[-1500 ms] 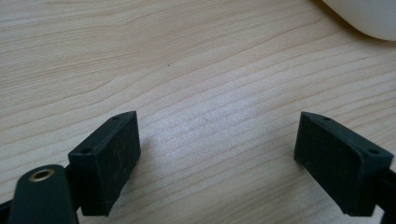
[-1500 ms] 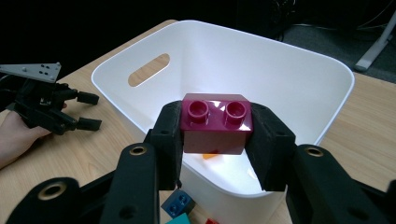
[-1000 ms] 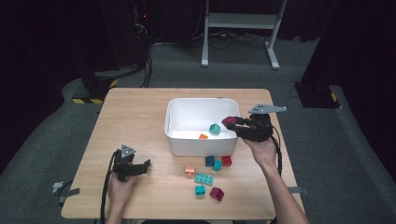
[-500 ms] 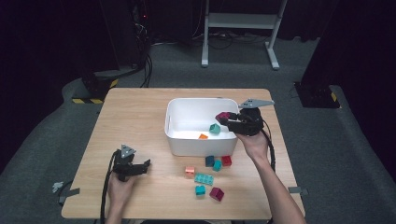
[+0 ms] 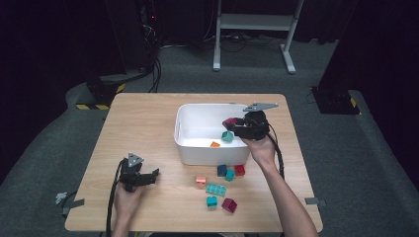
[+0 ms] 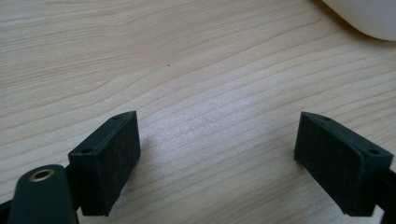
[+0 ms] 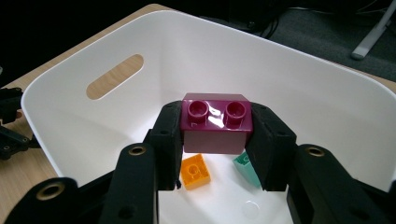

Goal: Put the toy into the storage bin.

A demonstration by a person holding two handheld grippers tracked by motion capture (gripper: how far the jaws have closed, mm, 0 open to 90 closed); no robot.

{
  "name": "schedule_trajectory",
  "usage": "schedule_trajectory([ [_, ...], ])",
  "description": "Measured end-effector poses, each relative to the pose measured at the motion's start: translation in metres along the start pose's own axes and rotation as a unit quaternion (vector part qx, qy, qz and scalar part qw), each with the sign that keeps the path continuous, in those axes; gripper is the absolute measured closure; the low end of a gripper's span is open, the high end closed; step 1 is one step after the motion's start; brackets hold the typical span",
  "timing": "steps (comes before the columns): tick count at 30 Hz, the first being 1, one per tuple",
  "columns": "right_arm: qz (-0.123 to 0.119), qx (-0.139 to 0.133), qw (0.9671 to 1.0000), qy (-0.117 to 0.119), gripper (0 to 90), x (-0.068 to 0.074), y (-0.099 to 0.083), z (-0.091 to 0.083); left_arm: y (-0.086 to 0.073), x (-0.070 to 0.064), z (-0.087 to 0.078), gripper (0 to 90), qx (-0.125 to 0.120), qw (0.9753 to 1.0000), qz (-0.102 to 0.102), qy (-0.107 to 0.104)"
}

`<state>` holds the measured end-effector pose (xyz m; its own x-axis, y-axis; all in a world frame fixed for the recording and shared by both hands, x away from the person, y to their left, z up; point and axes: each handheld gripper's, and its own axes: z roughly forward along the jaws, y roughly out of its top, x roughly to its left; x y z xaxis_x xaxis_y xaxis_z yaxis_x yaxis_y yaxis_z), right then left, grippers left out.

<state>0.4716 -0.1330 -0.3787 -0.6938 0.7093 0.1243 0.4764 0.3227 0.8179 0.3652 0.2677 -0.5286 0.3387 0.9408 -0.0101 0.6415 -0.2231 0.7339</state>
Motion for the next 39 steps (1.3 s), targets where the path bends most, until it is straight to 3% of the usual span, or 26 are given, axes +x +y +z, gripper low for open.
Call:
schedule_trajectory([
  [10, 0.002, 0.012, 0.9999, -0.004, 55.4, -0.001, -0.001, 0.01, 0.0, 0.0, 0.0, 14.5, 0.0, 1.0, 0.0, 0.0],
  [18, 0.002, 0.013, 0.9999, -0.006, 44.7, -0.002, -0.006, 0.011, 0.0, 0.0, 0.0, 14.5, 0.0, 1.0, 0.0, 0.0],
  [39, -0.018, -0.044, 0.9986, -0.022, 40.1, 0.01, -0.023, -0.033, 0.0, 0.0, 0.0, 14.6, 0.0, 1.0, 0.001, 0.0],
])
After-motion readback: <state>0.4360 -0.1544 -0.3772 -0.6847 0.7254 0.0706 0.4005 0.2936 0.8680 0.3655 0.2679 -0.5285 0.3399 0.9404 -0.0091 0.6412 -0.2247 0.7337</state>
